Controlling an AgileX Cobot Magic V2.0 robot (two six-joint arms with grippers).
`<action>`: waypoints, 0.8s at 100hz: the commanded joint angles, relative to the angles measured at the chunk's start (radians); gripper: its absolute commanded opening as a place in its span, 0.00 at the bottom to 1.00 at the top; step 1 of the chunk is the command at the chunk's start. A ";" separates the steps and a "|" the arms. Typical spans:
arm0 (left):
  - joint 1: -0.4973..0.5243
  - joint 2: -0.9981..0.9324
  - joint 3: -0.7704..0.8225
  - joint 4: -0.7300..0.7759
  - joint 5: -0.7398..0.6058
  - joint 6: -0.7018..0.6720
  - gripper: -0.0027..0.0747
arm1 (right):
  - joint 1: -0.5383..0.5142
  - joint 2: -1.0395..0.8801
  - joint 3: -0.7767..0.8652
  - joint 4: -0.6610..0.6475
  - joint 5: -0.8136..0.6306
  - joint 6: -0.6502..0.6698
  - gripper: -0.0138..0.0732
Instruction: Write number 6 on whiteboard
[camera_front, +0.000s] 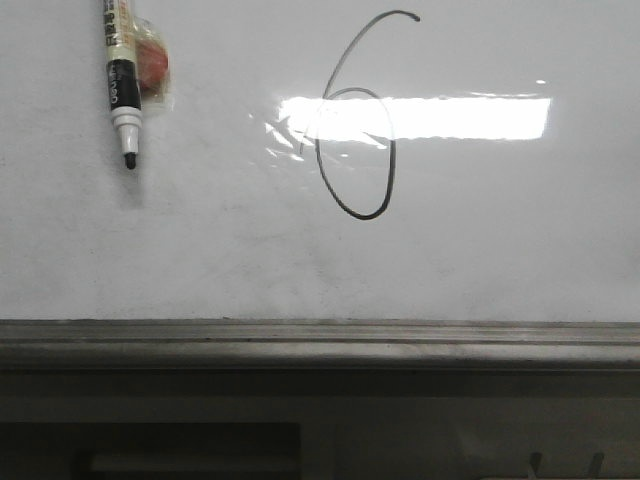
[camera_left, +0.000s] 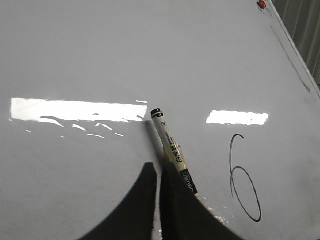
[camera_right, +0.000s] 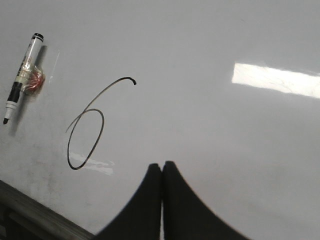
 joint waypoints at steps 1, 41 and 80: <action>0.002 0.011 -0.026 0.008 0.003 -0.001 0.01 | -0.005 0.008 -0.028 0.040 -0.050 -0.008 0.08; 0.002 0.011 -0.026 0.008 0.003 -0.001 0.01 | -0.005 0.008 -0.028 0.040 -0.050 -0.008 0.08; 0.136 0.071 0.040 0.862 0.000 -0.630 0.01 | -0.005 0.008 -0.028 0.040 -0.057 -0.008 0.08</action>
